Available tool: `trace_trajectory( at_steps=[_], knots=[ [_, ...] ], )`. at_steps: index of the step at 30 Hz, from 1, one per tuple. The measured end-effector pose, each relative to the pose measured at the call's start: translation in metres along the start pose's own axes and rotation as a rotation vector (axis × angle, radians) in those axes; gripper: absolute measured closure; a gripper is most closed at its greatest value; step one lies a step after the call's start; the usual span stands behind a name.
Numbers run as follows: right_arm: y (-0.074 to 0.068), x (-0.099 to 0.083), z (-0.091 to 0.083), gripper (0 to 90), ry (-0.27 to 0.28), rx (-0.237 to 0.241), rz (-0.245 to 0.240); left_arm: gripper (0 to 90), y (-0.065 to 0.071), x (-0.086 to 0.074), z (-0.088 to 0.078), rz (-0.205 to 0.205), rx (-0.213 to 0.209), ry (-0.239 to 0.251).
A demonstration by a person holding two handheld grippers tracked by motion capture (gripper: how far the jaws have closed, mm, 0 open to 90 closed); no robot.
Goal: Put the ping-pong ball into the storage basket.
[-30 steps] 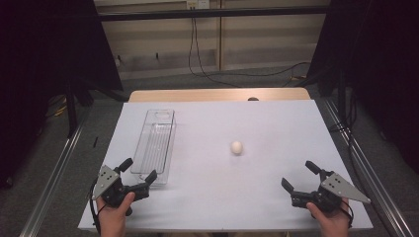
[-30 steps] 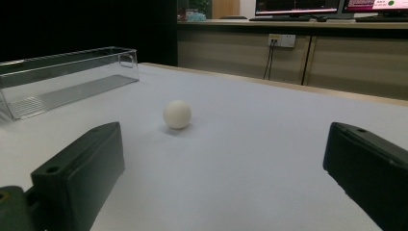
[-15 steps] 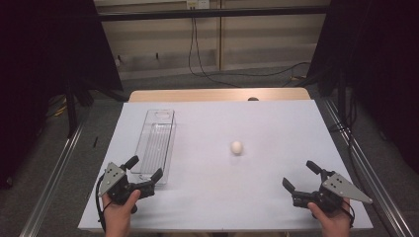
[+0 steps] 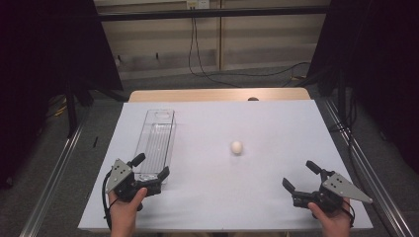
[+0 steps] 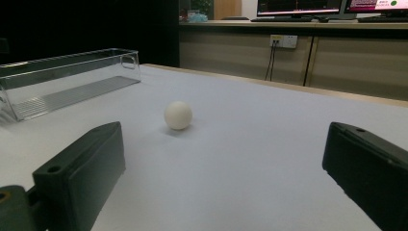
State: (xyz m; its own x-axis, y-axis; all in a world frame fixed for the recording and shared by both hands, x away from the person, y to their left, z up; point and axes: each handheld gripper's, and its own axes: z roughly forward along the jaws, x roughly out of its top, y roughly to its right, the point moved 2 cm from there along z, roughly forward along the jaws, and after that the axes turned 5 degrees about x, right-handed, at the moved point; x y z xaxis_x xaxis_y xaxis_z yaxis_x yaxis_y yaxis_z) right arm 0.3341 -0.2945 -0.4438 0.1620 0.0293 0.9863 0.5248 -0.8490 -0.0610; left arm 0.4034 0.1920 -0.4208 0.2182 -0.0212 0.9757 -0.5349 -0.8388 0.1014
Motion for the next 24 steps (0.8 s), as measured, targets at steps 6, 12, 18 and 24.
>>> trace_trajectory(
  at_steps=[6, 12, 18, 24],
  knots=[
    [0.000, 0.000, 0.000, 0.6, 0.003, 0.001, 0.000, 2.4, 0.005, -0.001, 0.005, 0.001, 0.002, -0.013],
    [-0.001, 0.000, 0.001, 0.7, 0.000, 0.009, -0.002, 2.4, 0.014, -0.001, 0.014, 0.004, -0.024, -0.017],
    [0.000, 0.000, 0.000, 0.8, 0.000, 0.015, -0.003, 2.4, 0.019, 0.000, 0.019, 0.012, -0.036, -0.020],
    [-0.001, 0.000, 0.001, 0.8, 0.003, 0.012, 0.002, 2.5, 0.022, 0.000, 0.021, 0.016, -0.032, -0.024]
  ],
)
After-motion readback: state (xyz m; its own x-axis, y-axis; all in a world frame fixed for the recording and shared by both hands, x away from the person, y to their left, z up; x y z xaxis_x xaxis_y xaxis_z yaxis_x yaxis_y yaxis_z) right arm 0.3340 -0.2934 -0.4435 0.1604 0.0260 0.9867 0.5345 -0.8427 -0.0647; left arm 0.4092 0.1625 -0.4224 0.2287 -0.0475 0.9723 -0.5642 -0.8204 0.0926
